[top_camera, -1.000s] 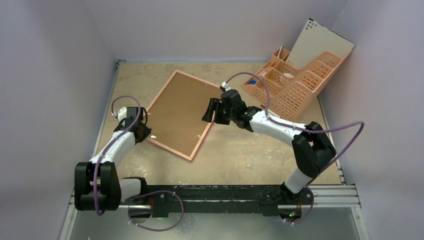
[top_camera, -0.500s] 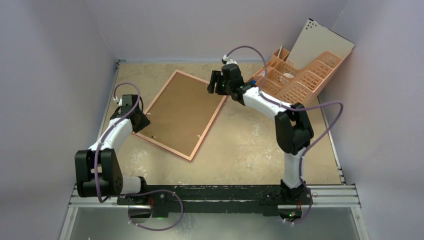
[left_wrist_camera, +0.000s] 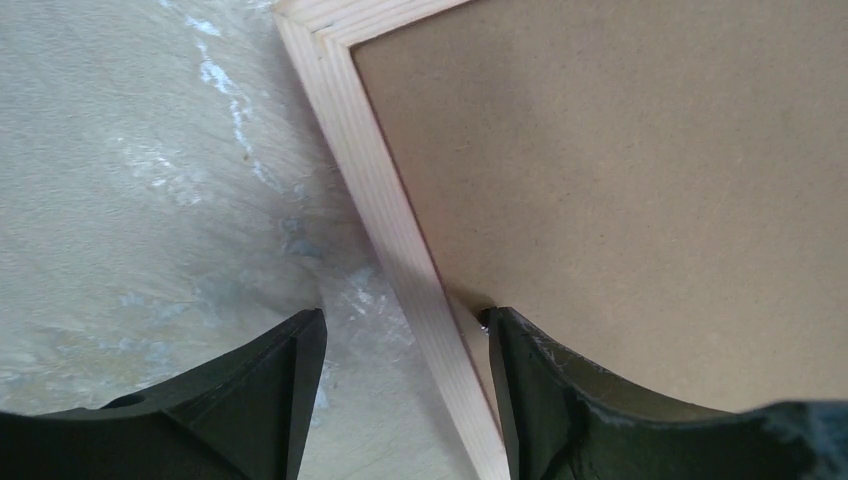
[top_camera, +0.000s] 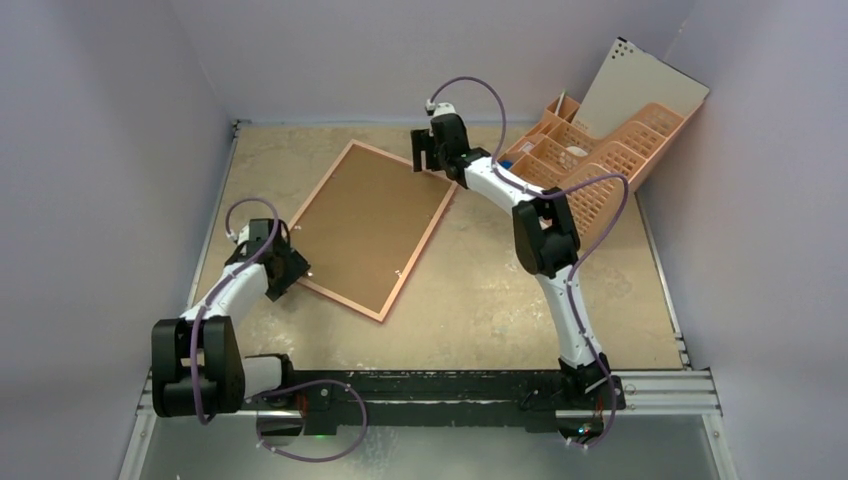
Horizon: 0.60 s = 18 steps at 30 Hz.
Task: Put the photo into the frame
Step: Adjust the photo frame at the center of the board.
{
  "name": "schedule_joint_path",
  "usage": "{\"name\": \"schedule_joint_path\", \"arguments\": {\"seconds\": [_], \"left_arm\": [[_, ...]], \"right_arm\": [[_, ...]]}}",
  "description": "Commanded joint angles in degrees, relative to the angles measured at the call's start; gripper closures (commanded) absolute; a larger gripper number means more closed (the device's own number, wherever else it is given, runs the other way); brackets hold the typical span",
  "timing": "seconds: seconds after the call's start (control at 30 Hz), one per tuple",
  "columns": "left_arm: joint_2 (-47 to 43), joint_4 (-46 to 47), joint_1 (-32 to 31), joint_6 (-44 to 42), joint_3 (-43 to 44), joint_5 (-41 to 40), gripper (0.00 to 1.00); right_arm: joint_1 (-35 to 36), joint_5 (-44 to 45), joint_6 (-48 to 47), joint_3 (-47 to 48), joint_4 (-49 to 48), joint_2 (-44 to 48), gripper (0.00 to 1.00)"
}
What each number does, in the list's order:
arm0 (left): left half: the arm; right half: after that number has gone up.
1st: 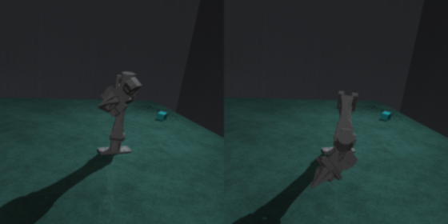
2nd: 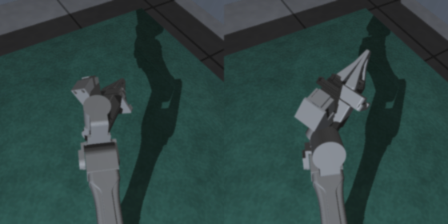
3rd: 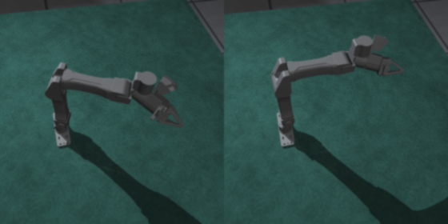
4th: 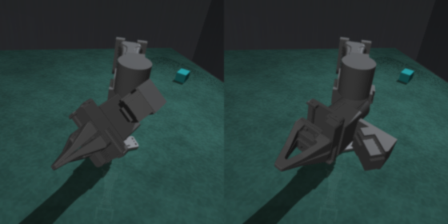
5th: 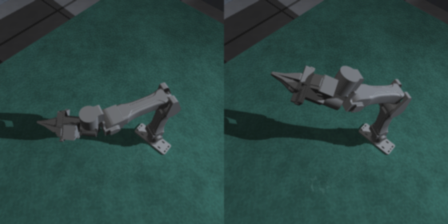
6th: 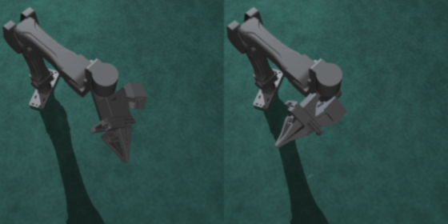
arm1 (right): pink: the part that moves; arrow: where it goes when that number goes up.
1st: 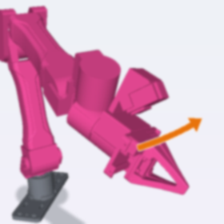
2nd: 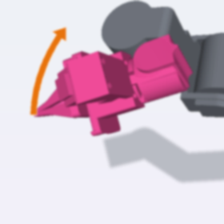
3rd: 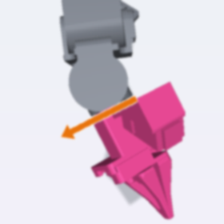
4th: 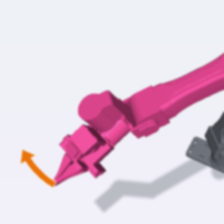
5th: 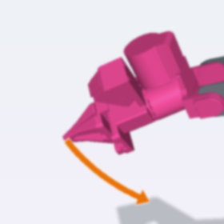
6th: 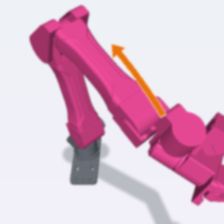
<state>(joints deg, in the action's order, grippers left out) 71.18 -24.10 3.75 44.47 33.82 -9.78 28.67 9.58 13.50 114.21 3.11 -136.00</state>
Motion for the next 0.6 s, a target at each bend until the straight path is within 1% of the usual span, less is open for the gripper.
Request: {"name": "schedule_joint_path", "arguments": {"seconds": [0.0,0.2,0.4,0.47,0.57], "left_arm": [[0.6,4.91,0.38,2.84,-0.34,2.93,0.37],[1.94,5.55,0.38,1.65,-0.47,7.76,0.36],[1.12,4.93,0.36,0.56,-0.16,9.01,0.36],[0.67,4.77,0.38,0.25,0.09,9.49,0.36],[0.12,5.38,0.38,-1.17,0.61,12.88,0.36]], "right_arm": [[-1.03,-6.38,-5.36,3.37,1.27,-2.15,0.17],[-2.38,-9.4,-7.72,3.29,2.65,-4.18,0.15],[-2.91,-11.02,-10.5,3.66,4.38,-5.06,0.14],[-2.9,-13.17,-11.56,3.25,5.78,-4.83,0.14],[-2.91,-19.45,-13.2,0.8,7.61,-2.81,0.15]]}}
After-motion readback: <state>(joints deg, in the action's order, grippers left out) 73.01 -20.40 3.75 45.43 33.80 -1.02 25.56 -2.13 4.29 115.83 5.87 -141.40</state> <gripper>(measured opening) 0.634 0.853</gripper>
